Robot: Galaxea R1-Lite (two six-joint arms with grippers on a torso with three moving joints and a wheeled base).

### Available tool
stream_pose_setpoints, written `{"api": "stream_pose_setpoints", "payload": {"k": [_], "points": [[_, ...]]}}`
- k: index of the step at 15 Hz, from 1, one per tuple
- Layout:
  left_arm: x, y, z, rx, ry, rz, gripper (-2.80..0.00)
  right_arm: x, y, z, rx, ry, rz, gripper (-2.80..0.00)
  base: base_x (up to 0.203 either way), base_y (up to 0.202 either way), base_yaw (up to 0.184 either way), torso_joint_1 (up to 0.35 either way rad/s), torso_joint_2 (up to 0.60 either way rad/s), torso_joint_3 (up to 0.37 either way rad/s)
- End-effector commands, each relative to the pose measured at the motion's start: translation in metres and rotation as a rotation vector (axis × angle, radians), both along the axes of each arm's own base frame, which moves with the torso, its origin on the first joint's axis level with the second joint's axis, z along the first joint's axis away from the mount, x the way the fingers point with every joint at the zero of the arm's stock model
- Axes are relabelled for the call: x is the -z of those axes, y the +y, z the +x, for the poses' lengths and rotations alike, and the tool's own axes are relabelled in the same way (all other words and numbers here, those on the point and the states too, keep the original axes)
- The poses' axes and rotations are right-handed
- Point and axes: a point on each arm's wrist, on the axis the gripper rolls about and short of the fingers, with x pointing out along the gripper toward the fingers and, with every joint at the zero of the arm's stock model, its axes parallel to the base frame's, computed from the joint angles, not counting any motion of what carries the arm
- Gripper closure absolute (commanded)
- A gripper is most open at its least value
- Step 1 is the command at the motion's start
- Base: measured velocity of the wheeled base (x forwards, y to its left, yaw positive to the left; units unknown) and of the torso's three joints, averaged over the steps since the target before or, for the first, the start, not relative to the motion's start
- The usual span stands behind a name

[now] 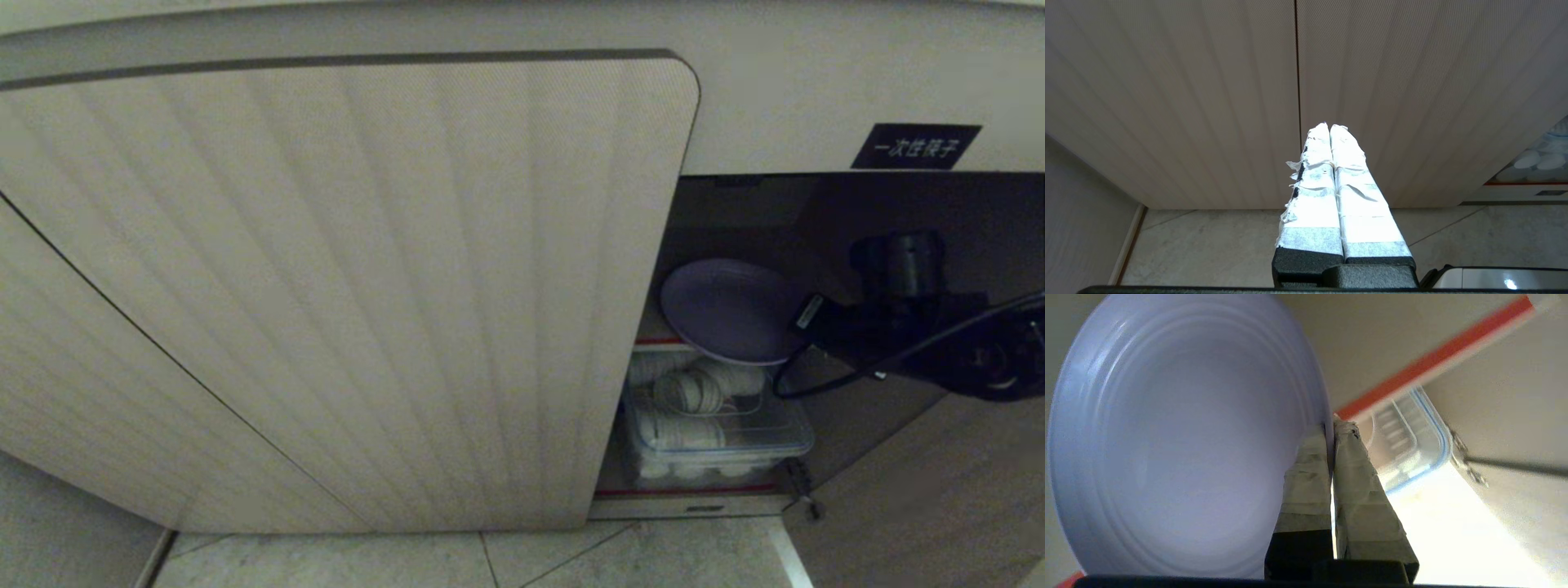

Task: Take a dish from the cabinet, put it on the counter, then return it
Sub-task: Take the plate from the cabinet

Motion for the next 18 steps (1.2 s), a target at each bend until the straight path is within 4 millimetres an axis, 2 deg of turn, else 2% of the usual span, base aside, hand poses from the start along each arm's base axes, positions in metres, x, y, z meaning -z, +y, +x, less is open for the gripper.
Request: {"api": "stream_pose_setpoints", "payload": {"k": [1,8,18], "points": [[0.0,0.0,0.0,0.0,-0.001,0.0,0.0,-0.002,0.0,-0.008,0.012,-0.006,0.023,0.0,0.0,0.0,0.0,0.0,0.0,0.0],[0.0,0.0,0.0,0.0,-0.001,0.0,0.0,-0.008,0.003,-0.015,0.017,-0.039,0.063,0.0,0.0,0.0,0.0,0.0,0.0,0.0],[0.0,0.0,0.0,0.0,-0.001,0.0,0.0,-0.01,0.003,-0.04,0.004,-0.032,0.071,0.0,0.0,0.0,0.0,0.0,0.0,0.0]]}}
